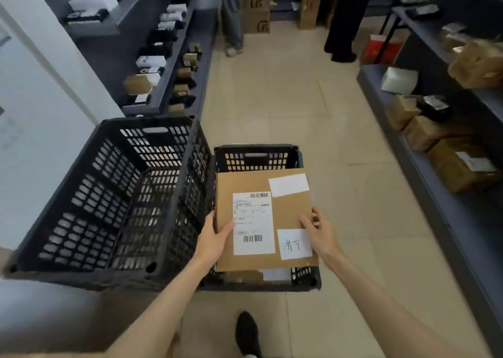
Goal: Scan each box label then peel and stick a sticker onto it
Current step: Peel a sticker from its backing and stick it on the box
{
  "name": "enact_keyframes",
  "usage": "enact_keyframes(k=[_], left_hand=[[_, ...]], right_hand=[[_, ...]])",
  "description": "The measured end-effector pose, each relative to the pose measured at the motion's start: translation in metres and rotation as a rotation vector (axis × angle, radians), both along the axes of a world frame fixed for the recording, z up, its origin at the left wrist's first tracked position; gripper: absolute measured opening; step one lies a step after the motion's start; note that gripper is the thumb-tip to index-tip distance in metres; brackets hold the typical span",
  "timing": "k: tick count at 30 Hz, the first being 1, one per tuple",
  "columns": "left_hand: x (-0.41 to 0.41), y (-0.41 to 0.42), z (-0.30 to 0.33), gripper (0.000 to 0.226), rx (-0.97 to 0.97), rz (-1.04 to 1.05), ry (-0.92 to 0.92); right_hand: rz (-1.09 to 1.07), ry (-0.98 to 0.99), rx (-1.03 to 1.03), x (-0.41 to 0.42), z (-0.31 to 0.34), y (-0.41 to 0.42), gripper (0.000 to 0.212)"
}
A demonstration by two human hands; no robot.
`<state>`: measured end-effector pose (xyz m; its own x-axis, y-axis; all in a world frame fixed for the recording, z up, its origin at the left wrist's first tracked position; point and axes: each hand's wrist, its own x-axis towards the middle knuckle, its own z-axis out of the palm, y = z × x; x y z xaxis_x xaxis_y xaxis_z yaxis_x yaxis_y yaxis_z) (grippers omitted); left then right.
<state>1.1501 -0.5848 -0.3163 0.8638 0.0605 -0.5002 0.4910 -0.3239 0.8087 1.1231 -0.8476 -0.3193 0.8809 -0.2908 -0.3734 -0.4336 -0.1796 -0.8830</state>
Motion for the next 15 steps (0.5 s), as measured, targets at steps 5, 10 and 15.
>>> enact_keyframes(k=[5,10,15], left_hand=[[0.028,0.016,-0.091,0.075,0.076,-0.026,0.163],[0.037,0.01,-0.145,0.063,0.127,-0.079,0.285],[0.04,0.004,-0.187,0.06,0.135,-0.127,0.429]], right_hand=[[0.03,0.189,-0.007,0.026,-0.084,0.011,0.018],[0.06,0.415,-0.082,0.029,-0.154,0.018,0.019],[0.049,0.549,-0.145,0.032,-0.197,0.021,0.035]])
